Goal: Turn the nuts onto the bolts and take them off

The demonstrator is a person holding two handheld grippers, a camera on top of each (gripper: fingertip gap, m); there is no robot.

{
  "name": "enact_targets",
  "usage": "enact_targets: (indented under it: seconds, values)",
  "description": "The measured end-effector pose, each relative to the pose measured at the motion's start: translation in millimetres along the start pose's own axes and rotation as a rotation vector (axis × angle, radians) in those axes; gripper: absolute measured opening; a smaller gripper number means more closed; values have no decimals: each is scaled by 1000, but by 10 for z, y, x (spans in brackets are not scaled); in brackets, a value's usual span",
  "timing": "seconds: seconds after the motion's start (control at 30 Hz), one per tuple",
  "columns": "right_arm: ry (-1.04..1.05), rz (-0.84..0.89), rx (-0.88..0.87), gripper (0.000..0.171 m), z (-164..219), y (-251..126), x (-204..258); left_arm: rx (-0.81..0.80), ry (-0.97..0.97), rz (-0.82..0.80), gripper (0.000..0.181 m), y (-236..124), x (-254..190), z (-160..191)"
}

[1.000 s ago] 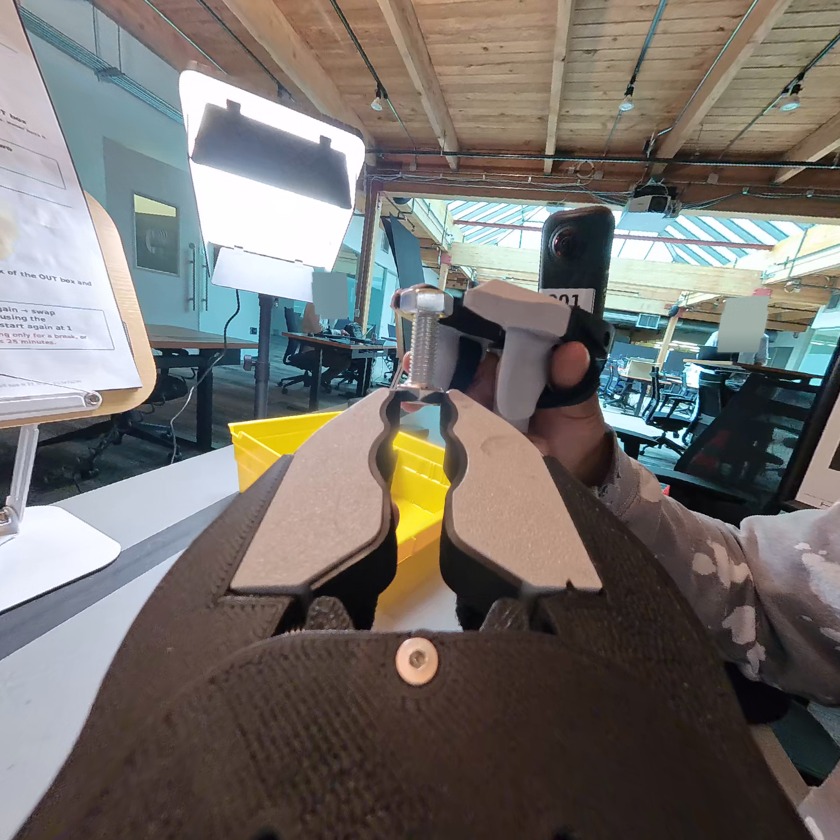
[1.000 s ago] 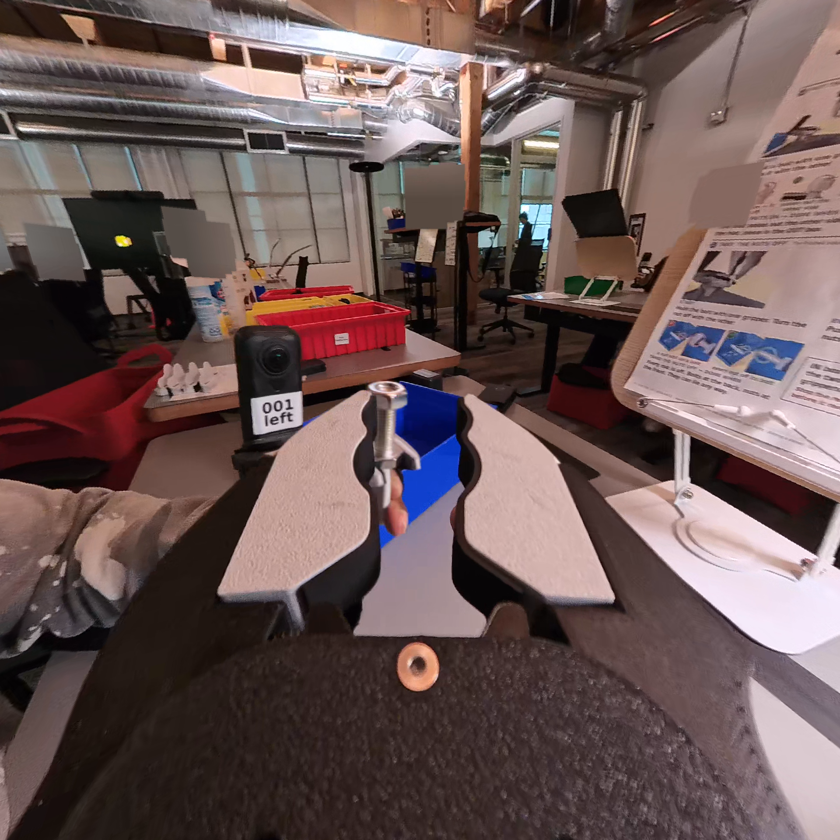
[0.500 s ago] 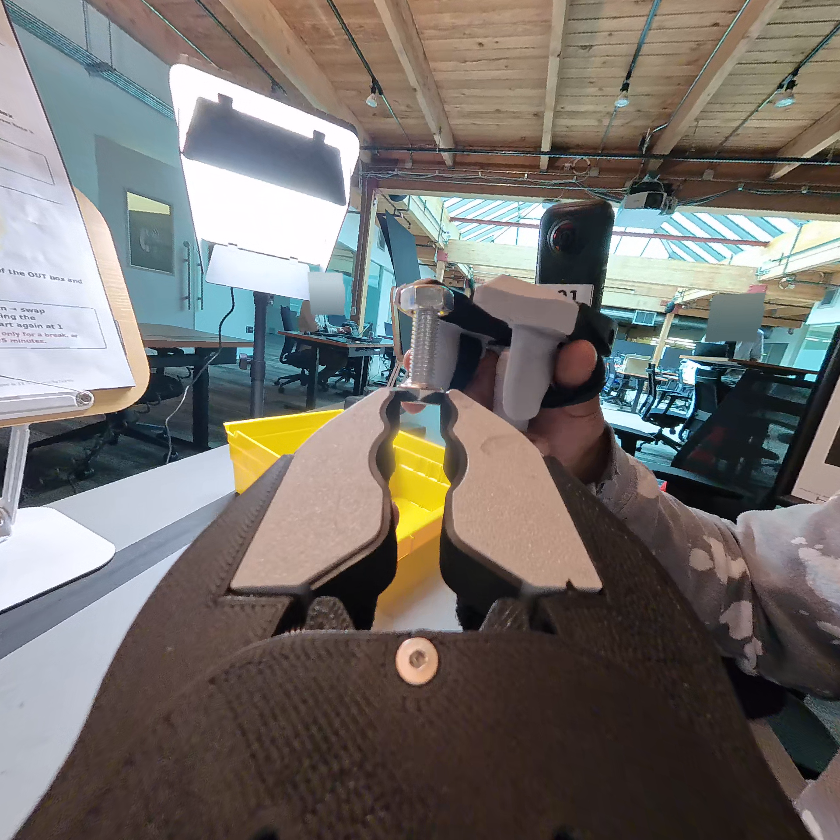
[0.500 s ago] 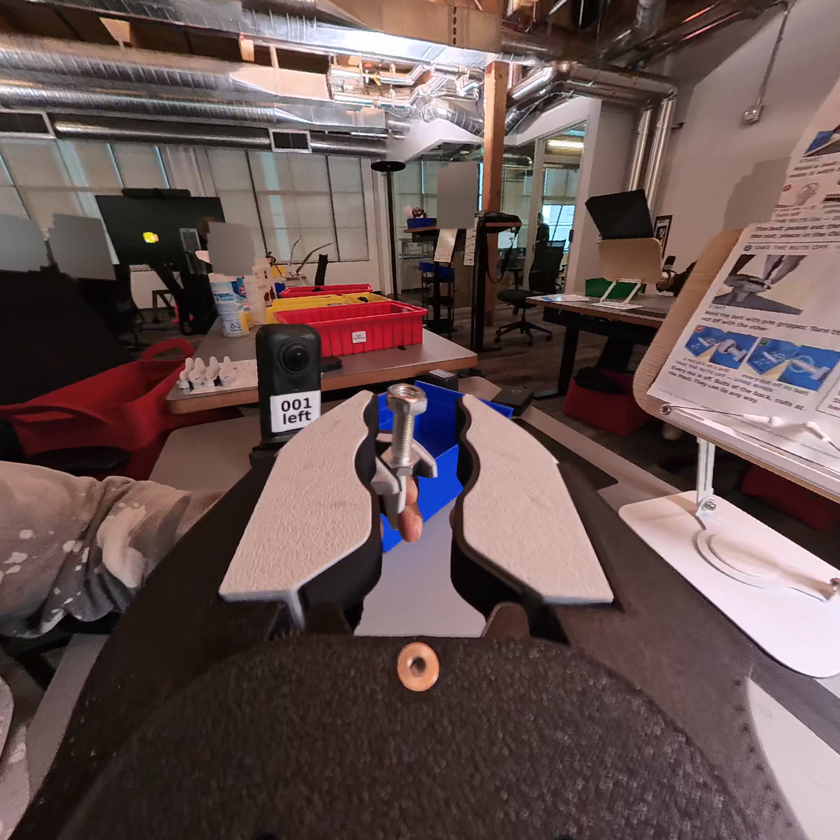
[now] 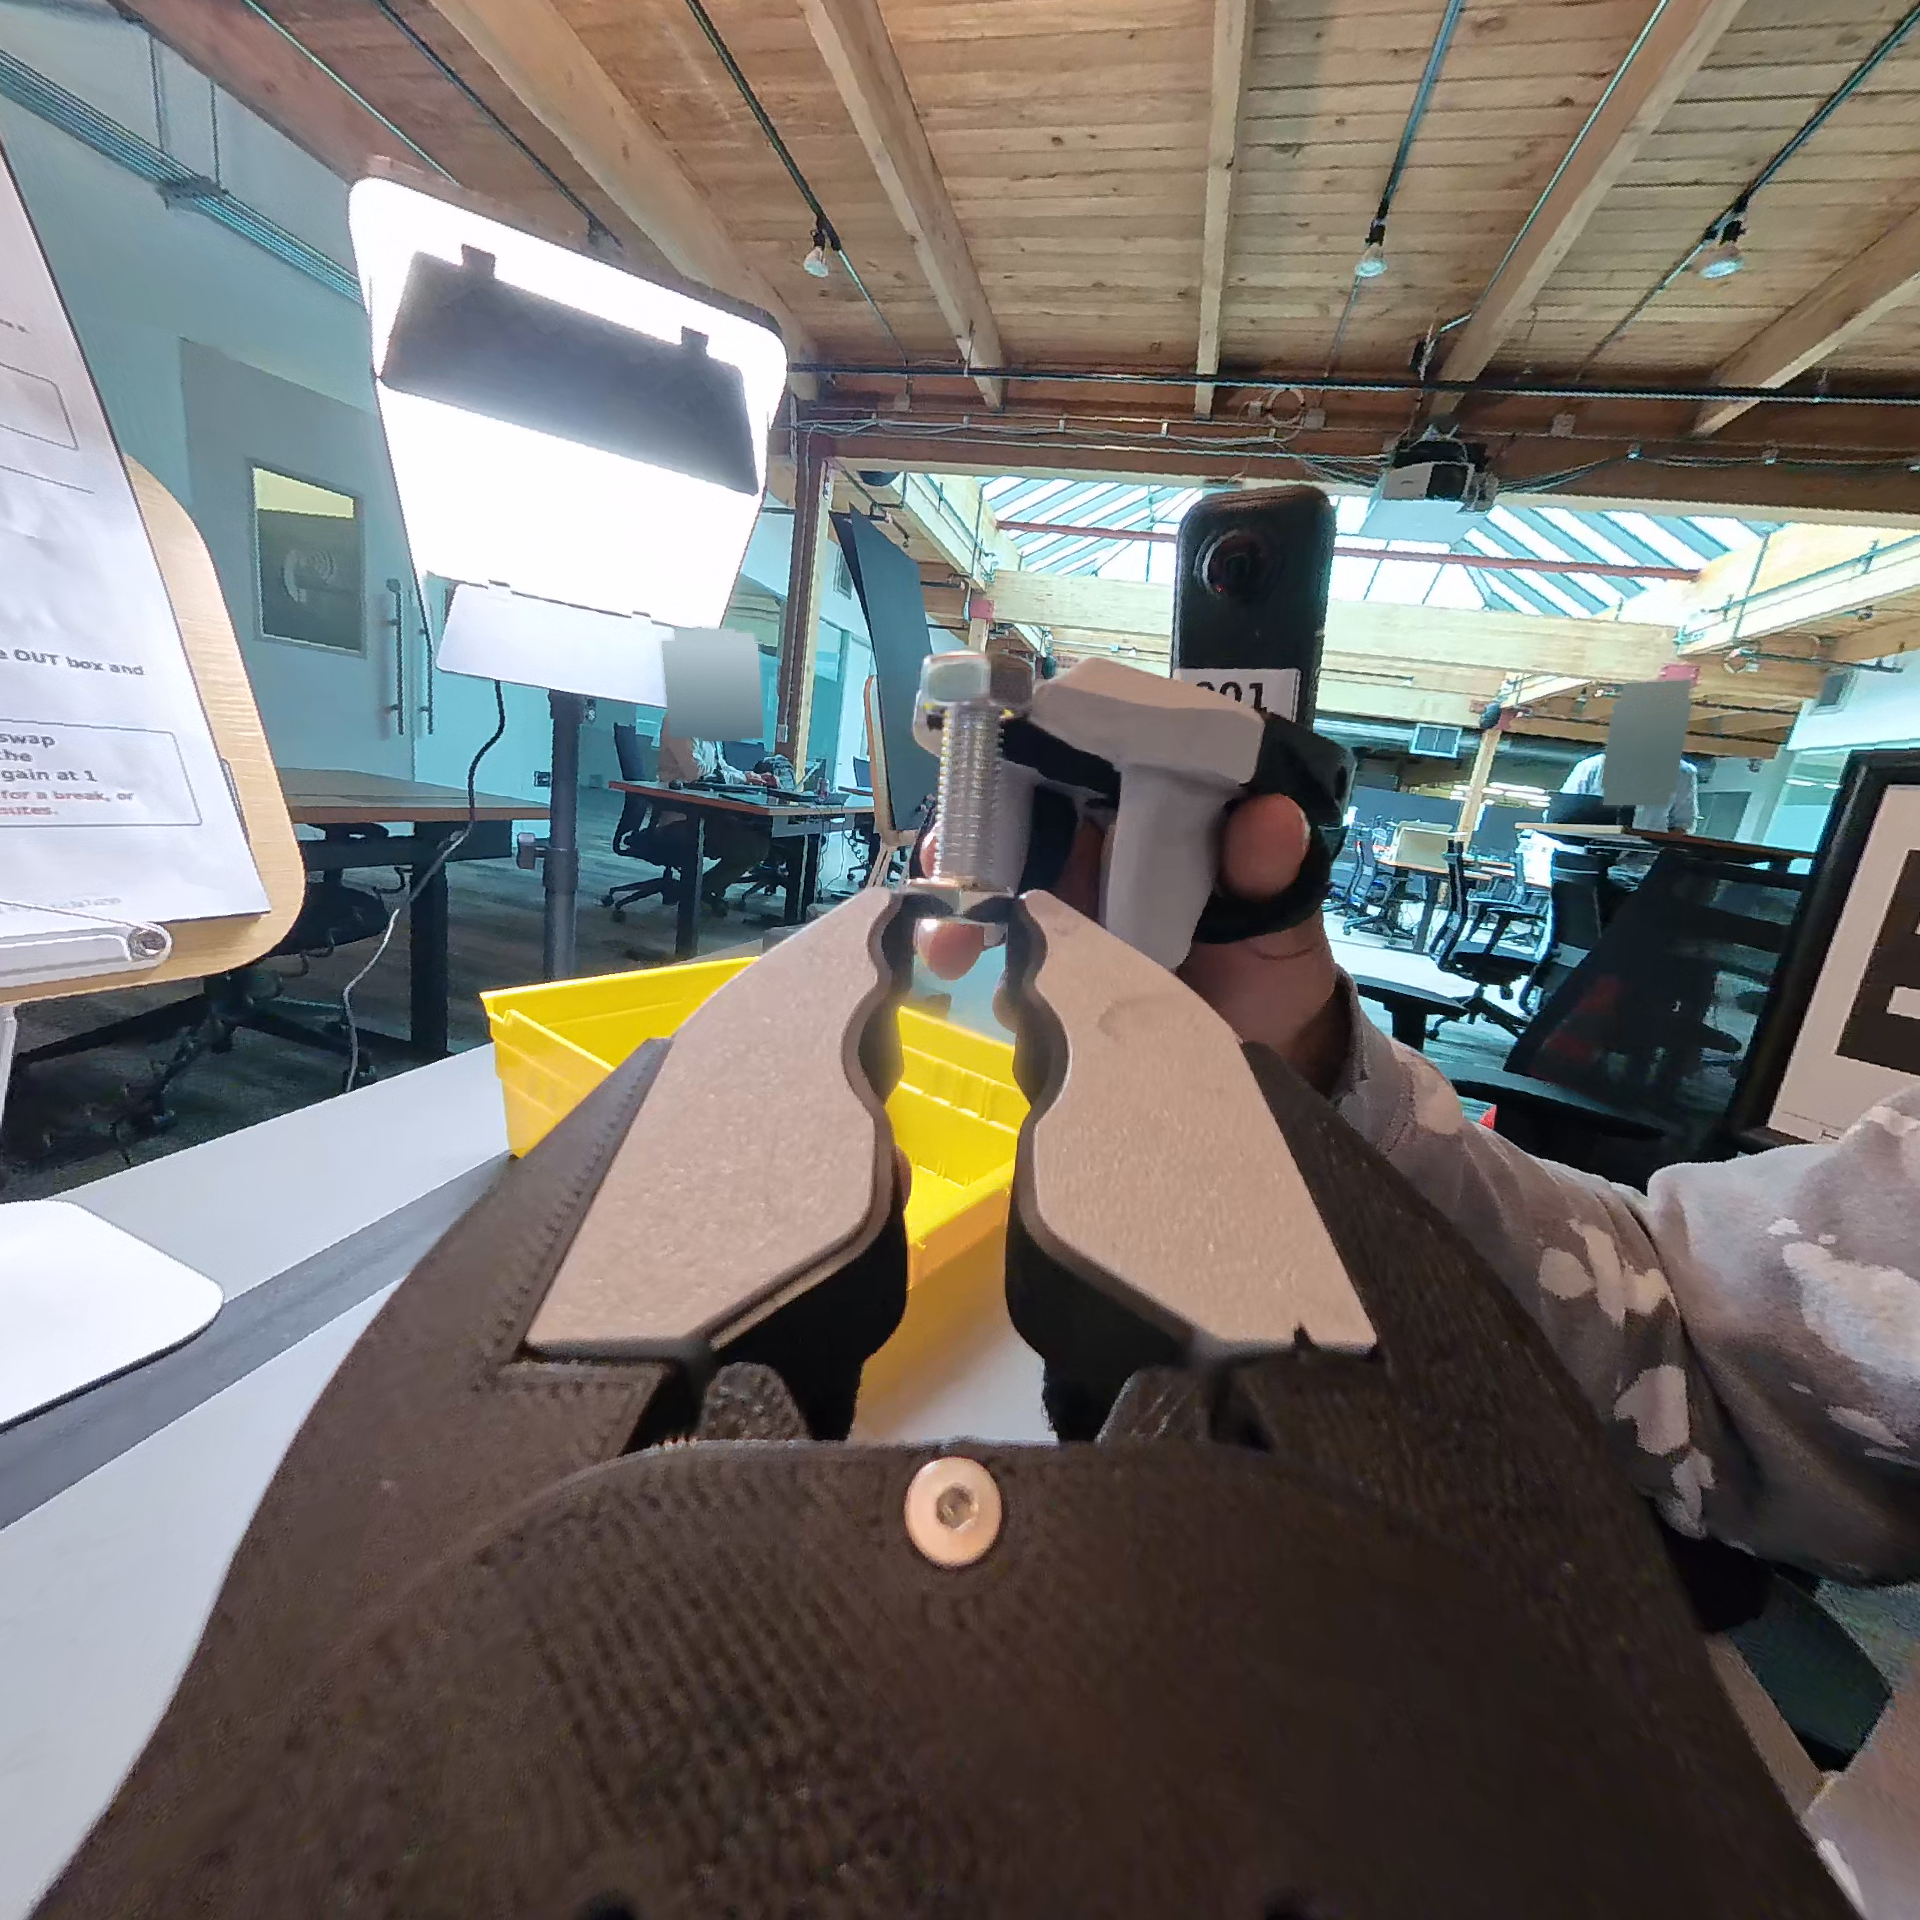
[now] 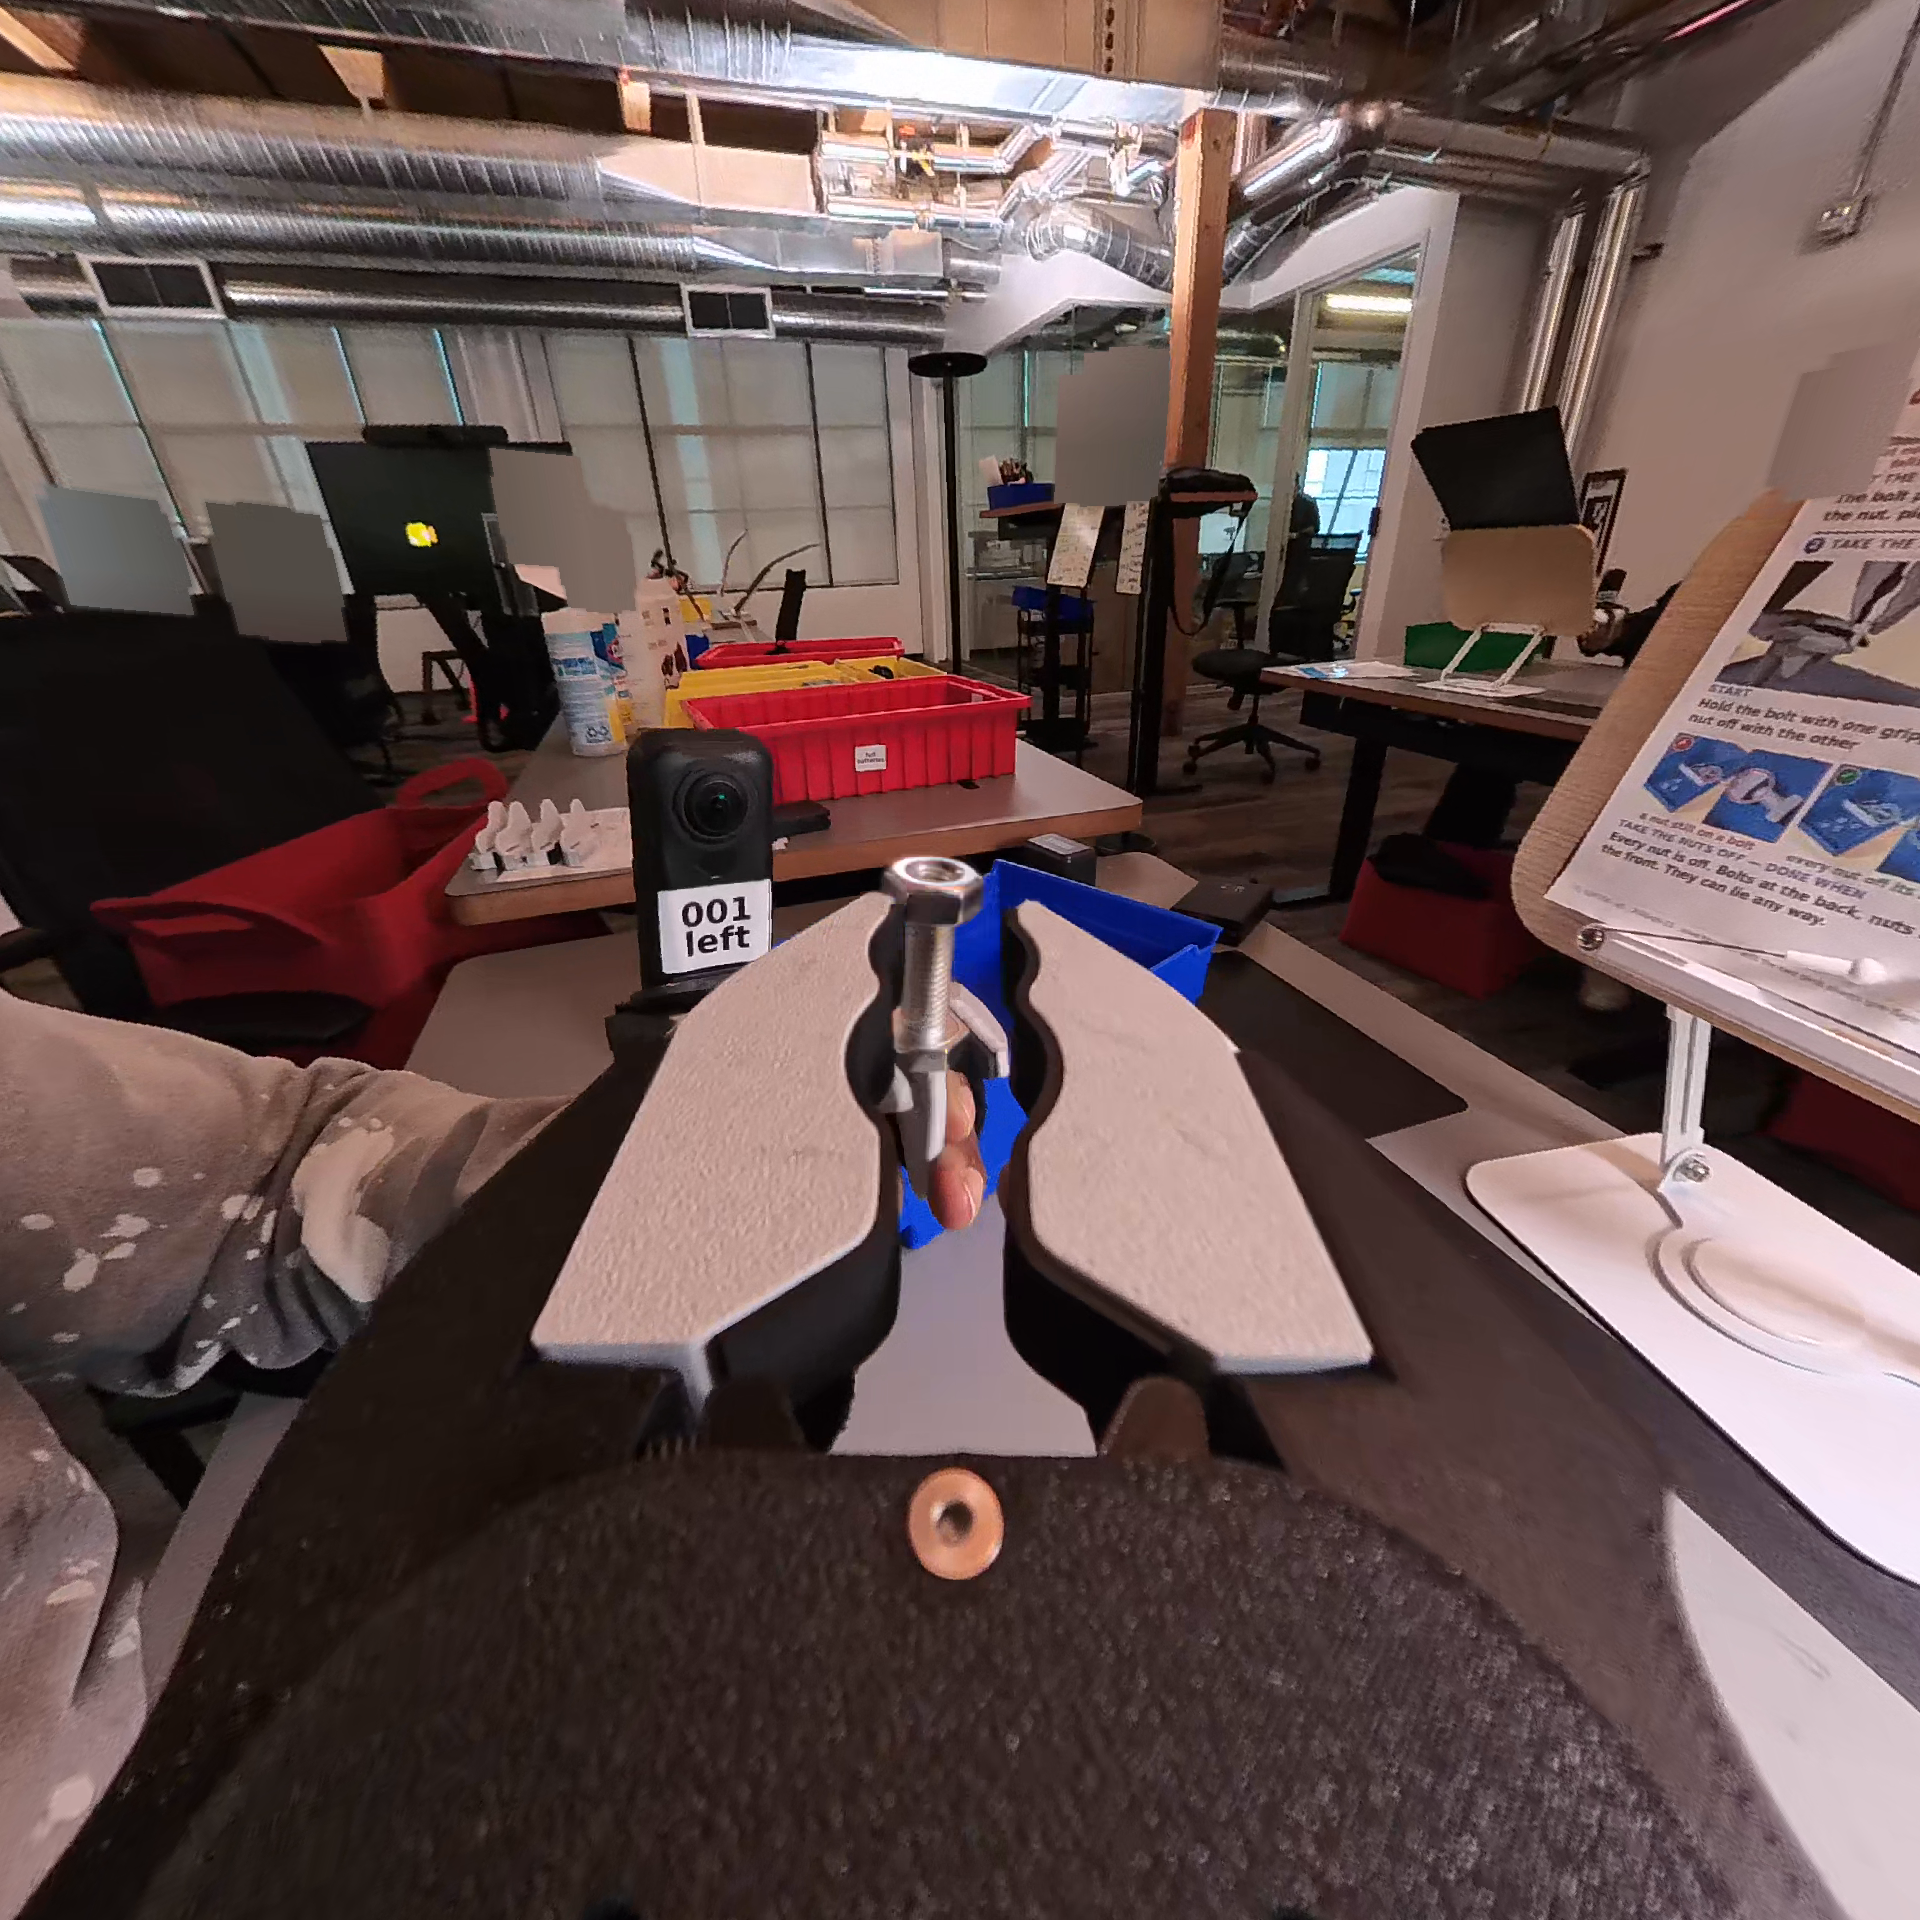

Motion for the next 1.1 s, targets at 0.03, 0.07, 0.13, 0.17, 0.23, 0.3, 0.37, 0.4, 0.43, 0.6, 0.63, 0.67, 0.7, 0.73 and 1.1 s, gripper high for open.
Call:
enact_targets:
  seconds: [0.03,0.07,0.13,0.17,0.23,0.3,0.37,0.4,0.43,0.6,0.63,0.67,0.7,0.73,1.1]
  values:
    - [3,6,-6,15,-5,-9,-18,-1,3,4,18,-2,-7,-9]
    - [6,11,-7,15,-5,-20,-37,1,9,3,18,0,-14,-13]
    - [13,13,-14,15,-16,-41,-60,1,10,4,18,3,-21,-17]
    - [16,11,-22,16,-32,-51,-61,3,7,2,18,2,-16,-12]
    - [12,0,-25,19,-51,-56,-37,6,2,-2,18,3,0,-1]
    - [1,-20,-17,25,-54,-40,14,13,1,-7,18,7,8,17]
    - [-12,-25,7,28,-29,-2,59,25,5,-6,18,20,2,47]
    - [-23,-16,23,29,-6,19,67,29,8,-4,18,27,-5,61]
    - [-32,-3,41,29,22,36,63,35,12,-2,18,33,-13,75]
    - [-26,-23,76,19,58,-1,31,53,14,14,18,42,-25,92]
    - [-30,-41,82,19,57,-26,30,56,15,20,18,45,-36,97]
    - [-35,-64,84,19,56,-52,33,60,11,32,18,51,-50,102]
    - [-40,-91,82,19,56,-79,39,65,4,47,18,56,-68,111]
    - [-44,-122,76,19,58,-106,48,73,-8,71,18,62,-93,124]
    - [-9,-437,-52,19,30,-284,317,101,-201,399,18,51,-414,204]
Point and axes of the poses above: each gripper's, where its closed fingertips meet, y out along the fingers, z out of its underside, x = y × z across the jaws, the point moved 2 cm from there along -y, back along the fingers, and after that the axes turned 6 degrees about -y, right-handed, at the moved point
